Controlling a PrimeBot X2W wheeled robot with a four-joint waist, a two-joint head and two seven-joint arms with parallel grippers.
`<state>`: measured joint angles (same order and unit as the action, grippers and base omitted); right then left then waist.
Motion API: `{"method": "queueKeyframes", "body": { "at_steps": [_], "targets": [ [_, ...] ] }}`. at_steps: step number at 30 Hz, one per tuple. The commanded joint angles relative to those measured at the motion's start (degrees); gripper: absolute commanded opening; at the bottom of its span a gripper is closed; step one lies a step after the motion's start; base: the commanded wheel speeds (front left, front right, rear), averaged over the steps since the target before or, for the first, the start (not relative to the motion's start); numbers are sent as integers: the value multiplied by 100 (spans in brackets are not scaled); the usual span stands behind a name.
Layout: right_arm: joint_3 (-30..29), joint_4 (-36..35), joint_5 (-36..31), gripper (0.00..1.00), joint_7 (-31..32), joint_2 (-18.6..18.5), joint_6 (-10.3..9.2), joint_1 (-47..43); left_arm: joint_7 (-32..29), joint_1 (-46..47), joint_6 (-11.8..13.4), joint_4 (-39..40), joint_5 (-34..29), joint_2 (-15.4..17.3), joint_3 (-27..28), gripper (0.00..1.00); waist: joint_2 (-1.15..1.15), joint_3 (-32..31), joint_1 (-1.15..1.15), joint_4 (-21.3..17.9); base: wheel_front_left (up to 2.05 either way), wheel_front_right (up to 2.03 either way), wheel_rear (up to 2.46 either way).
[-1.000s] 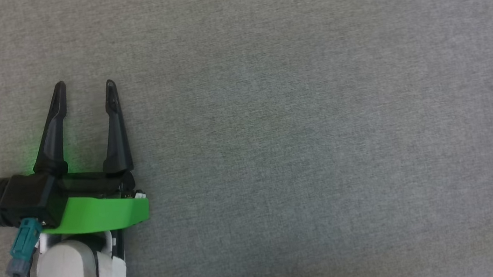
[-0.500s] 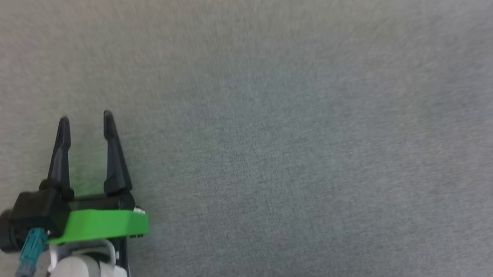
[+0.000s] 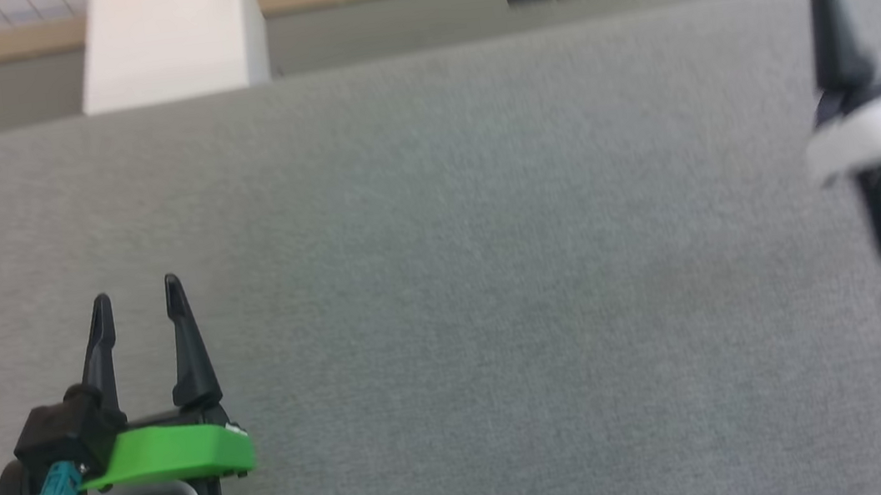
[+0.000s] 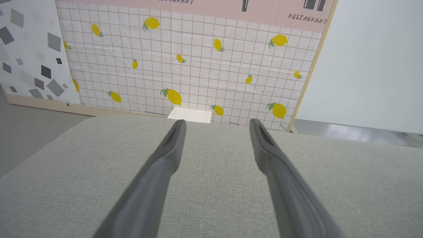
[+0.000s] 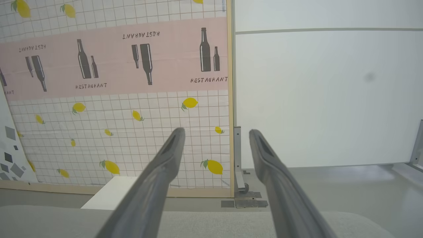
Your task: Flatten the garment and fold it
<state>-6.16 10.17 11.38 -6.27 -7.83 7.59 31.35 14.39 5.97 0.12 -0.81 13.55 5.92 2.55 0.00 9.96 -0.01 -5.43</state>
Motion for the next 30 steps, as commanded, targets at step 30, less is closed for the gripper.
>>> {"method": "queueKeyframes", "body": {
  "at_steps": [30],
  "targets": [
    [9, 466, -152, 100, -640, 494, -10, -2925, -303, -510, -30, -1034, -144, -41, -708, 100, 0, -1202, 1, 639, 0, 0, 0]
  ]
}}
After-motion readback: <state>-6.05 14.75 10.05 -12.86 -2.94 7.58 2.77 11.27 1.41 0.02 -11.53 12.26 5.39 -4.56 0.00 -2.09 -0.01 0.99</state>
